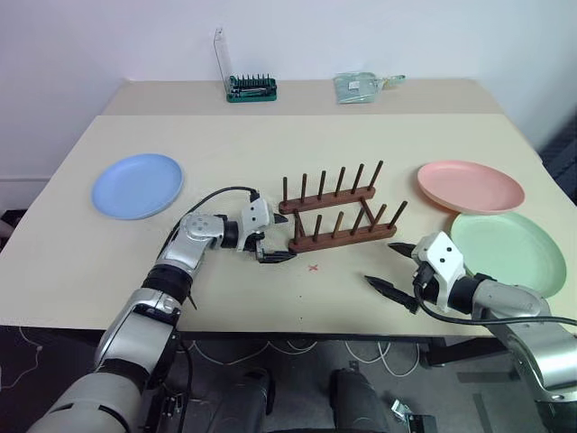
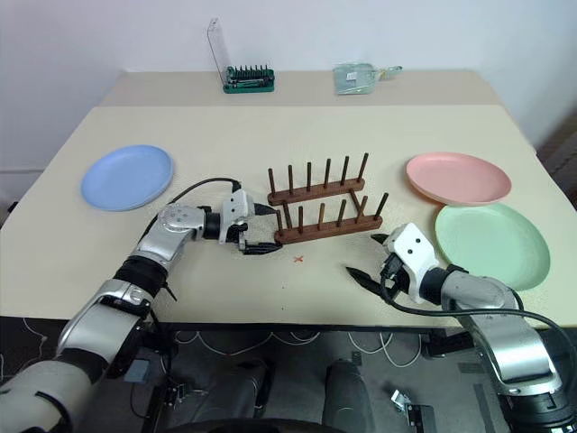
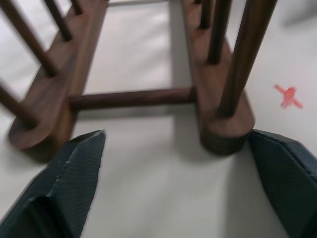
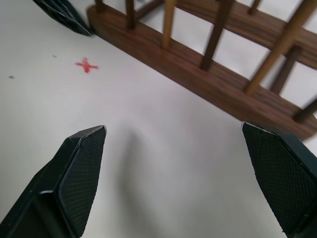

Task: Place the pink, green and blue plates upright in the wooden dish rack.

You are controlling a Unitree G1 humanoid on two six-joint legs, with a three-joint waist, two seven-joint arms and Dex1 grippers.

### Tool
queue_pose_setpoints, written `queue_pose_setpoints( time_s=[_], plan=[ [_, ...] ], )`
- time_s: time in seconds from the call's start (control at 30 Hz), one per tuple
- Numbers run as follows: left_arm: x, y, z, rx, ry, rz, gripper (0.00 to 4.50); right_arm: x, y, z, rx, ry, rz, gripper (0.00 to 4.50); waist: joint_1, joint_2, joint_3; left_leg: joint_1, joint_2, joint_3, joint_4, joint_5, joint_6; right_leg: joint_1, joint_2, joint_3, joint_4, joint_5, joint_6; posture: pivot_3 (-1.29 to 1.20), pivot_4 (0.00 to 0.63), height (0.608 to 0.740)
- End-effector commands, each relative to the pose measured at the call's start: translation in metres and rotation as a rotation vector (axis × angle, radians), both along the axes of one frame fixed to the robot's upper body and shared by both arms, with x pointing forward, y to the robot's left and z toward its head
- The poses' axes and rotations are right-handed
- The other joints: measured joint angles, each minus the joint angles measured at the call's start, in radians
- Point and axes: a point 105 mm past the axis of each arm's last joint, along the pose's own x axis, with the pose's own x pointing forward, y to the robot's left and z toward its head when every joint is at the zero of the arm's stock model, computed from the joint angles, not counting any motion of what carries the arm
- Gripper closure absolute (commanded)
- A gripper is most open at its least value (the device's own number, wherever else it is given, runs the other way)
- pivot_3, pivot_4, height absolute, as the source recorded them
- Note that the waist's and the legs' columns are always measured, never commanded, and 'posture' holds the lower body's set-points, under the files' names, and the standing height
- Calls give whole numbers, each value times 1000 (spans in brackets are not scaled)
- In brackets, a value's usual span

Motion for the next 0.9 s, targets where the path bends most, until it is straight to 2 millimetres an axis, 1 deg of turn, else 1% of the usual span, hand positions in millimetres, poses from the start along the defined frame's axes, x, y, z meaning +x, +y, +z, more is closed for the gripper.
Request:
queue_pose_setpoints(
  time_s=[0.03, 0.07, 0.13, 0.17, 0.2, 0.23, 0.27, 0.3, 0.33, 0.37, 0.4, 0.47, 0.57, 0.63, 0.77, 0.9],
  plan=[
    [-10, 29, -12, 59, 63, 54, 0, -1, -3, 6, -22, -34, -16, 893, -11, 0, 0, 0, 0, 0, 0, 0, 0, 0, 0, 0, 0, 0, 0, 0, 150, 740],
    [-16, 35, -12, 48, 80, 63, 298, -2, -2, 4, -24, -27, -10, 1353, -13, 0, 0, 1, 0, 0, 0, 0, 0, 0, 0, 0, 1, 0, 0, 0, 150, 740],
    [-34, 39, -9, 25, 106, 40, 917, -1, -1, 0, -36, -15, -8, 2347, -23, 1, -1, 2, 2, 1, -1, 0, 0, 0, 0, 0, 2, 0, 0, 0, 150, 740],
    [-43, 37, -8, 11, 124, 22, 1389, 0, -2, -2, -45, -11, -10, 2893, -23, 1, -1, 2, 2, 2, -1, 0, 0, 0, 0, 0, 2, 0, 0, 0, 150, 740],
    [-50, 33, -7, 2, 136, 6, 1814, 2, -2, -4, -57, -8, -11, 3334, -21, 1, -1, 2, 3, 1, -1, 0, 0, 0, 0, 0, 3, 0, 0, 0, 150, 740],
    [-54, 30, -7, -4, 145, -1, 2382, 3, -3, -5, -64, -6, -11, 3930, -14, 1, 0, 2, 3, 1, -1, 0, 0, 0, 0, 0, 3, 0, 0, 0, 150, 740],
    [-60, 24, -7, -14, 160, -10, 2901, 5, -3, -6, -71, -9, -13, 4419, -10, 1, 0, 2, 3, 1, -1, 0, 0, 0, 0, 0, 3, 0, 0, 0, 150, 740],
    [-63, 20, -7, -20, 170, -14, 3458, 6, -3, -7, -74, -11, -15, 4500, -6, 1, 0, 2, 3, 1, 0, 0, 0, 0, 0, 0, 3, 0, -1, 0, 150, 740],
    [-68, 10, -10, -19, 188, -22, 3877, 11, -6, -10, -102, -11, -29, 4500, -1, 1, 0, 2, 2, 1, 1, 0, 0, 0, -1, 0, 3, 0, -1, 0, 150, 740],
    [-75, -1, -12, -28, 203, -44, 3877, 16, -9, -14, -134, -12, -44, 4500, 0, 1, 0, 1, 2, 1, 1, 0, 0, 0, -1, 0, 2, 0, -1, 0, 150, 740],
    [-78, -9, -15, -26, 205, -44, 3877, 22, -11, -16, -156, -15, -56, 4500, 4, 1, 0, 1, 2, 1, 1, 0, 0, 1, -1, 0, 1, 0, -1, 0, 150, 740],
    [-68, -20, -18, -34, 170, 21, 3877, 32, -11, -17, -168, -37, -80, 4500, 14, 1, 0, 1, 1, 2, 1, 0, 0, 1, -1, 0, 0, 0, -1, 0, 150, 740],
    [-53, -25, -18, -47, 127, 117, 3877, 42, -11, -18, -184, -55, -112, 4500, 17, 1, -1, 1, 2, 1, 1, 0, 0, 0, -1, 0, 1, 1, -1, 0, 150, 740],
    [-44, -29, -12, -70, 43, 161, 3877, 48, -10, -21, -211, -71, -126, 4500, 16, 1, -1, 1, 2, 1, 0, 0, 0, 0, -1, 0, 1, 1, -1, 0, 150, 740],
    [-26, -23, -14, -82, 18, 289, 3877, 58, -4, -19, -214, -105, -145, 4500, 13, 0, -1, 1, 2, 2, 1, 0, 0, 1, 0, 0, 1, 2, -2, 0, 150, 740],
    [-6, -8, -17, -92, 16, 440, 3877, 72, 2, -14, -226, -157, -164, 4500, 10, 0, -2, 2, 1, 2, 1, 0, -1, 1, 0, 0, 1, 2, -2, 0, 150, 740]
  ],
)
